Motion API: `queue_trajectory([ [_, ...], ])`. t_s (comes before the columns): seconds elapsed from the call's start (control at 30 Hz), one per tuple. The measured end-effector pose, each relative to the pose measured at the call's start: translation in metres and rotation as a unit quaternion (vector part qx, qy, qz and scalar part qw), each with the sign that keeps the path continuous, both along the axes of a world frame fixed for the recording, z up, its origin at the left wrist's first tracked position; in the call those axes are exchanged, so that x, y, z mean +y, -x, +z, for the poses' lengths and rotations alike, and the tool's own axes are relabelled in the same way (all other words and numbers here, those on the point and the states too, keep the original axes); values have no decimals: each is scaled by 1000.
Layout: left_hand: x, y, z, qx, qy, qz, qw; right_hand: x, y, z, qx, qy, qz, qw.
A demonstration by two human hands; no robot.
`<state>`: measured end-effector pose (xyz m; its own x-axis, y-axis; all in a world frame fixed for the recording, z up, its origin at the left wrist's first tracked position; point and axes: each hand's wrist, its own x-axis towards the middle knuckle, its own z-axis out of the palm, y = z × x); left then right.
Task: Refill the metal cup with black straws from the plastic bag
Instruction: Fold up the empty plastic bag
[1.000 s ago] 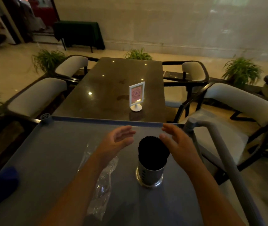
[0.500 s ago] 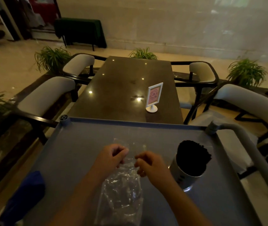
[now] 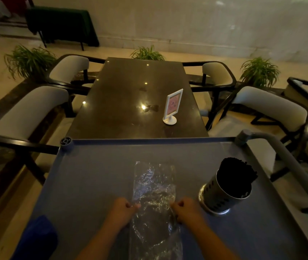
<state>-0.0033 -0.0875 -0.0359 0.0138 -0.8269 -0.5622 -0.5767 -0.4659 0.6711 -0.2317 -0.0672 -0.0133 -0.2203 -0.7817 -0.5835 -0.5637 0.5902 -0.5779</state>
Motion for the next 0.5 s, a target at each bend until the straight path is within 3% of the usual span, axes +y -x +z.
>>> queue_trajectory([
  [0.3,6,8,7,-2,24,12,1000,4,-4,-5,-15,-11,11,1000],
  [0.4,11,6,14,58,43,45,996,5,3,6,-46,36,4,998],
  [0.5,14,8,23,167,46,102,980,2,10,26,-174,77,-67,979],
])
